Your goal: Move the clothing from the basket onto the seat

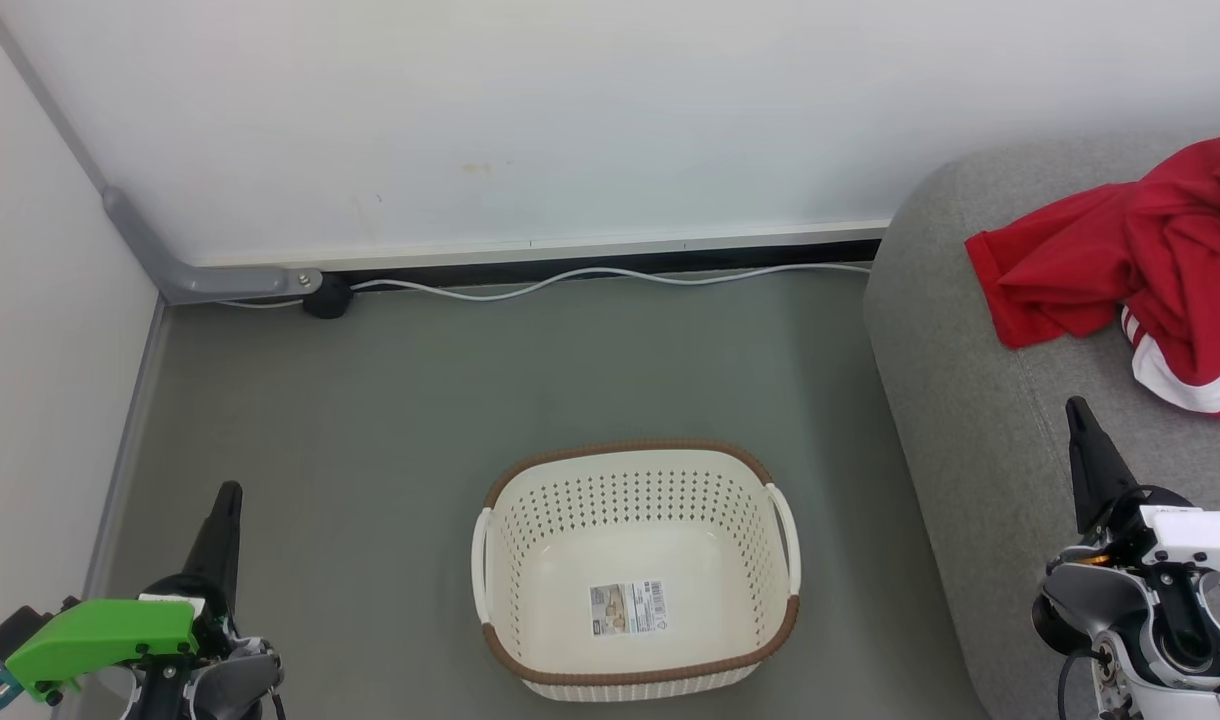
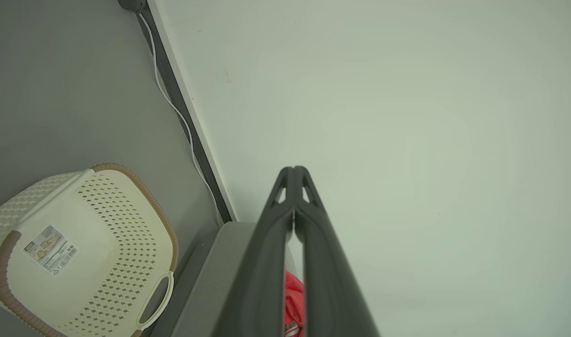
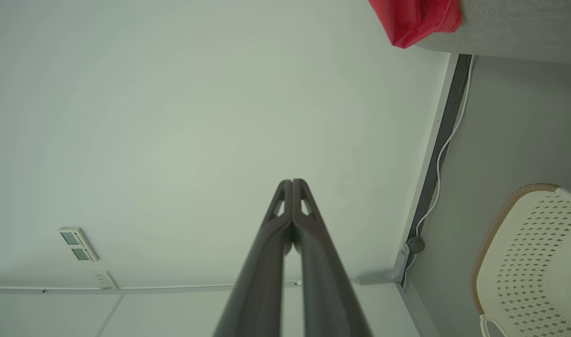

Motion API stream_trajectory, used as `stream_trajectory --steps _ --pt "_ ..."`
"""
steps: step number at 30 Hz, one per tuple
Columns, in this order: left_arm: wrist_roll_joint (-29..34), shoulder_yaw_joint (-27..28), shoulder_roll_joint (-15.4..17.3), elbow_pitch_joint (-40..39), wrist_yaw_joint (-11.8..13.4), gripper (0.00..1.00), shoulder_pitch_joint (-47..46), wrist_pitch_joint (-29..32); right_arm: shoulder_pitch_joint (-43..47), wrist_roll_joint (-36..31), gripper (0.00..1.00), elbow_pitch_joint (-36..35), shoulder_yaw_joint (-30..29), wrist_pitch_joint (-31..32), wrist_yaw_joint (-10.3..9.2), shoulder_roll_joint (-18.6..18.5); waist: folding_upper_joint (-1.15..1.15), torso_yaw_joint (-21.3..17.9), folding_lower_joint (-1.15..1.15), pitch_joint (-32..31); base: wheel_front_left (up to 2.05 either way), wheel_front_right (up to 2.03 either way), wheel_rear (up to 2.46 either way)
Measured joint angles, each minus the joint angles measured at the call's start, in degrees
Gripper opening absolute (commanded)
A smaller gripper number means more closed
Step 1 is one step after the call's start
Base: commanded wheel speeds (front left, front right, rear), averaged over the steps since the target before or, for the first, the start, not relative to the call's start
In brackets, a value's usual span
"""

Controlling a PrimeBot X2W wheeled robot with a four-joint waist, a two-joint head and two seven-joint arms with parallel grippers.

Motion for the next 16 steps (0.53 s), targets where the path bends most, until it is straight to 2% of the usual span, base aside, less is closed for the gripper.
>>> stream_trajectory --steps 16 --pt "0.01 0.03 -0.02 -0.02 -0.01 0.00 0.00 0.01 0.00 0.00 0.00 0.00 -0.02 0.00 0.00 0.01 0.00 0.00 0.00 0.00 0.00 0.00 0.00"
